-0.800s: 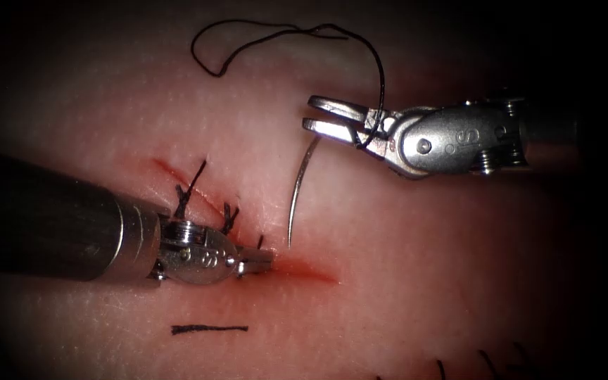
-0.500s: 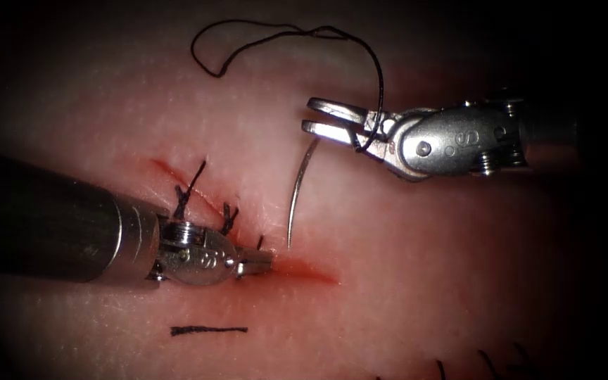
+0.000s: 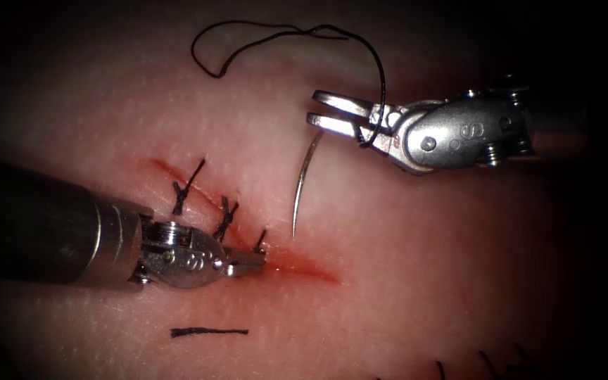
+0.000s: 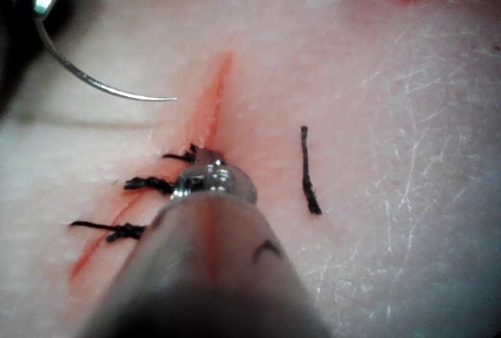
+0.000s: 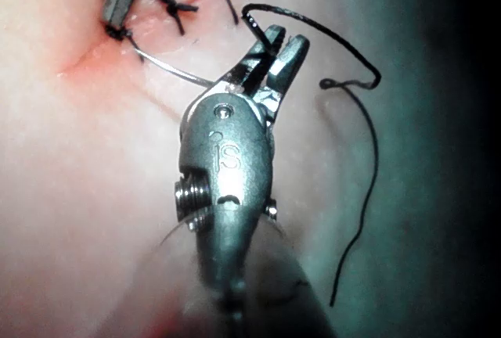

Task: Wound Closure
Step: Use the right gripper to throw the needle through the top of the wound

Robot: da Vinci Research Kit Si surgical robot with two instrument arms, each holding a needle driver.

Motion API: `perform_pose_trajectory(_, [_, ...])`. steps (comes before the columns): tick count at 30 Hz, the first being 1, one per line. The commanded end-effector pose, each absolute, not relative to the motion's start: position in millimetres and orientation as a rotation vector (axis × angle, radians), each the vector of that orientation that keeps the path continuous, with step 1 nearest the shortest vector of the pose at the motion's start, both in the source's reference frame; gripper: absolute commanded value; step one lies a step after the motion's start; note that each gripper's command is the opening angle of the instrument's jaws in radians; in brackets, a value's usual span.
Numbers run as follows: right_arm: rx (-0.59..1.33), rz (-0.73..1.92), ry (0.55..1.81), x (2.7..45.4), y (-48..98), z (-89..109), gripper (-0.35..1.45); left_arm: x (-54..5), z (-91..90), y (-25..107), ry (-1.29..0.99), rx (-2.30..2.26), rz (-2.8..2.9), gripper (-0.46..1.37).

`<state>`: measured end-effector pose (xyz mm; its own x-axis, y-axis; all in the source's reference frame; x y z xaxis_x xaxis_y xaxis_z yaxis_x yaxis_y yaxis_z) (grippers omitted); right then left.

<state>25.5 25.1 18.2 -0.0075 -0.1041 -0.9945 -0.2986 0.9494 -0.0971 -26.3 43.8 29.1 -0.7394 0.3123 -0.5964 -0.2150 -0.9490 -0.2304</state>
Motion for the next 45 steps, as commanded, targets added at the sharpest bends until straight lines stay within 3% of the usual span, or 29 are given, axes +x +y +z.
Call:
perform_pose_trajectory(1, [-0.331, 0.158, 1.577, 25.5, 25.3, 18.0, -0.35, -26.2, 29.0, 43.8, -0.214, -0.96, 2.681, -0.35])
perform_pose_trajectory(9, [-0.373, 0.12, 1.561, 25.4, 25.4, 17.7, -0.35, -26.6, 28.5, 44.9, -0.204, -1.0, 2.662, -0.35])
perform_pose_trajectory(20, [-0.455, 0.082, 1.368, 25.7, 23.7, 15.6, -0.35, -28.4, 27.3, 44.1, -0.258, -1.096, 2.639, -0.35])
perform_pose_trajectory(45, [-0.523, 0.012, 1.255, 26.1, 21.3, 16.0, -0.35, -30.6, 28.9, 40.3, -0.386, -1.164, 2.598, -0.35])
